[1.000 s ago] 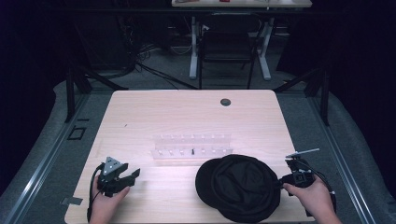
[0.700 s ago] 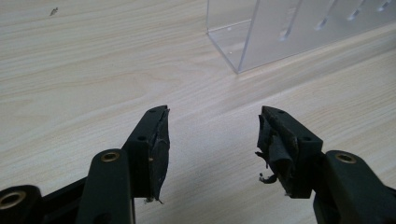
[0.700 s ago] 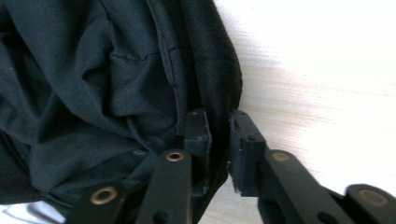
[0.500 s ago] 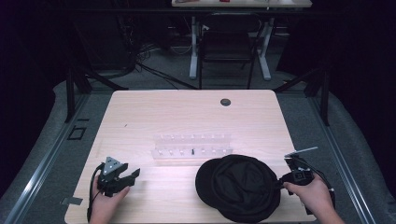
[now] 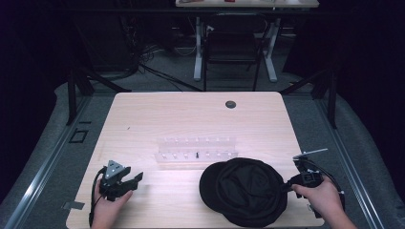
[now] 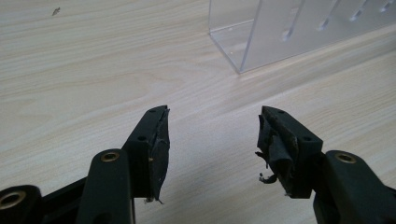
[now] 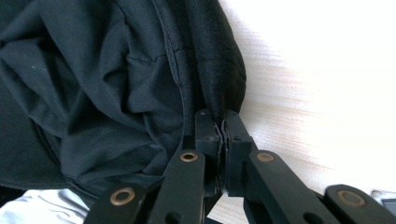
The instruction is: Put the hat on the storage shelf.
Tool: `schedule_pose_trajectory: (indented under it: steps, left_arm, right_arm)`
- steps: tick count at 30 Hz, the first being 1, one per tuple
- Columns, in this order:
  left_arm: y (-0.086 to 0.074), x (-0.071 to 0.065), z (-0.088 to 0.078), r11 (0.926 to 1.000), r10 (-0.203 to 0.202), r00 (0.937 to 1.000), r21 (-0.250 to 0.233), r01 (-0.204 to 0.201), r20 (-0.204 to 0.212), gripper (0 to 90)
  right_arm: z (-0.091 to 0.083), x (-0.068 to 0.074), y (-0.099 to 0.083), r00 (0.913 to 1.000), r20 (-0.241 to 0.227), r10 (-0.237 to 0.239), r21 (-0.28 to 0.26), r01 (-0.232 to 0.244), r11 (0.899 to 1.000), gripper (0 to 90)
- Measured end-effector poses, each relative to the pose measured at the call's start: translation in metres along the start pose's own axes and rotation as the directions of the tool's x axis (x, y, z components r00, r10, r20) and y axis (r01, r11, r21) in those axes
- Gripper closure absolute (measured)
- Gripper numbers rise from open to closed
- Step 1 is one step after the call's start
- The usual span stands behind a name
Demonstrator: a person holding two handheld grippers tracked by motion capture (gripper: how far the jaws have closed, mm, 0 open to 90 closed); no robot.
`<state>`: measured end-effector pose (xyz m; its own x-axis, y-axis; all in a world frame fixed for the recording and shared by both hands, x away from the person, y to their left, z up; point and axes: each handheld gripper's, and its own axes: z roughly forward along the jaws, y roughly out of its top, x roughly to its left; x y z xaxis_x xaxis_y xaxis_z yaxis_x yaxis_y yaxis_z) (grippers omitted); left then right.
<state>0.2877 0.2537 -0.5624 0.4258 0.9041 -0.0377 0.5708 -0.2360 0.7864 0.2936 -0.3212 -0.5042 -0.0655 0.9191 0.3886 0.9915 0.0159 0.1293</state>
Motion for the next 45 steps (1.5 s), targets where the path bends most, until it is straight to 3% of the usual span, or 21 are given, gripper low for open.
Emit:
schedule_pose_trajectory:
  steps: [1, 2, 3, 6, 7, 9, 14, 15, 18, 20, 21, 23, 25, 26, 30, 38, 39, 41, 42, 43, 45]
  left_arm:
    - [0.0, 0.0, 0.0, 1.0, 0.0, 1.0, 0.0, 0.0, 0.0, 43.6]
    - [0.0, 0.0, 0.0, 1.0, 0.001, 1.0, -0.002, -0.001, -0.002, 43.6]
    - [0.0, 0.0, 0.0, 1.0, 0.001, 1.0, -0.003, -0.001, -0.002, 43.6]
    - [0.0, 0.0, 0.0, 1.0, 0.001, 1.0, -0.001, -0.001, -0.003, 43.6]
    - [0.0, 0.0, 0.0, 1.0, 0.002, 1.0, -0.001, -0.002, -0.003, 43.6]
    - [0.0, 0.0, 0.0, 1.0, 0.003, 1.0, -0.001, -0.003, -0.003, 43.6]
    - [0.0, 0.0, 0.0, 1.0, 0.001, 1.0, -0.003, -0.001, -0.004, 43.6]
    - [0.0, 0.0, 0.0, 1.0, 0.001, 1.0, -0.003, -0.001, -0.004, 43.6]
    - [0.0, 0.0, 0.0, 1.0, 0.001, 1.0, -0.003, -0.001, -0.004, 43.6]
    - [0.0, 0.0, 0.0, 1.0, 0.002, 1.0, -0.001, -0.002, -0.006, 43.6]
    - [0.0, 0.0, 0.0, 1.0, 0.002, 1.0, -0.001, -0.002, -0.006, 43.6]
    - [0.0, 0.0, 0.0, 1.0, 0.001, 1.0, -0.002, -0.001, -0.006, 43.6]
    - [0.0, 0.0, 0.0, 1.0, 0.001, 1.0, -0.003, -0.001, -0.004, 43.6]
    - [0.0, 0.0, 0.0, 1.0, 0.001, 1.0, -0.003, -0.001, -0.004, 43.6]
    - [0.0, 0.0, 0.0, 1.0, 0.0, 1.0, -0.002, 0.0, -0.003, 43.6]
    - [0.0, 0.0, 0.0, 1.0, 0.001, 1.0, -0.003, -0.001, -0.004, 43.6]
    - [0.0, 0.0, 0.0, 1.0, 0.0, 1.0, -0.003, 0.0, -0.003, 43.6]
    - [0.0, 0.0, 0.0, 1.0, 0.0, 1.0, -0.002, 0.0, -0.003, 43.6]
    - [0.0, 0.0, 0.0, 1.0, 0.0, 1.0, -0.002, 0.0, -0.003, 43.6]
    - [0.0, 0.0, 0.0, 1.0, 0.0, 1.0, -0.002, 0.0, -0.003, 43.5]
    - [0.0, 0.0, 0.0, 1.0, 0.002, 1.0, -0.003, -0.002, -0.003, 43.5]
  right_arm:
    - [0.0, 0.0, -0.001, 0.9998, -0.012, 0.014, -0.021, -0.014, 1.0, 87.5]
    - [-0.003, -0.001, 0.0, 0.9999, 0.002, -0.01, 0.007, 0.01, 1.0, 87.5]
    - [-0.005, -0.001, 0.0, 0.9996, -0.027, 0.007, -0.021, -0.007, 1.0, 87.5]
    - [-0.006, -0.001, 0.0, 0.9993, -0.037, 0.011, -0.031, -0.012, 0.999, 87.6]
    - [-0.009, -0.002, 0.0, 0.9993, -0.038, -0.005, -0.009, 0.004, 1.0, 87.6]
    - [-0.011, 0.0, -0.001, 0.9978, -0.064, 0.015, -0.034, -0.017, 0.999, 87.6]
    - [-0.02, 0.001, -0.001, 0.9942, -0.107, 0.006, -0.044, -0.011, 0.999, 87.8]
    - [-0.021, 0.003, -0.002, 0.9953, -0.095, 0.017, -0.06, -0.023, 0.998, 87.8]
    - [-0.027, 0.003, -0.002, 0.993, -0.117, -0.012, -0.051, 0.006, 0.999, 87.9]
    - [-0.031, 0.006, -0.002, 0.9914, -0.13, -0.011, -0.054, 0.004, 0.999, 88.0]
    - [-0.032, 0.009, -0.003, 0.9904, -0.138, 0.005, -0.08, -0.016, 0.997, 88.0]
    - [-0.038, 0.011, -0.002, 0.9888, -0.148, -0.012, -0.068, 0.002, 0.998, 88.0]
    - [-0.041, 0.012, -0.001, 0.992, -0.125, -0.02, -0.059, 0.013, 0.998, 88.0]
    - [-0.041, 0.014, -0.001, 0.9869, -0.161, -0.014, -0.066, 0.004, 0.998, 88.0]
    - [-0.046, 0.018, 0.0, 0.9848, -0.173, -0.012, -0.06, 0.001, 0.998, 88.1]
    - [-0.056, 0.026, 0.004, 0.9704, -0.241, 0.003, -0.056, -0.017, 0.998, 88.2]
    - [-0.058, 0.028, 0.005, 0.9645, -0.264, 0.006, -0.068, -0.025, 0.997, 88.3]
    - [-0.06, 0.029, 0.005, 0.9614, -0.275, 0.004, -0.065, -0.023, 0.998, 88.3]
    - [-0.057, 0.034, 0.004, 0.947, -0.317, 0.054, -0.106, -0.091, 0.99, 88.3]
    - [-0.062, 0.03, 0.006, 0.9555, -0.295, -0.003, -0.061, -0.016, 0.998, 88.3]
    - [-0.064, 0.033, 0.007, 0.9477, -0.319, 0.006, -0.074, -0.031, 0.997, 88.3]
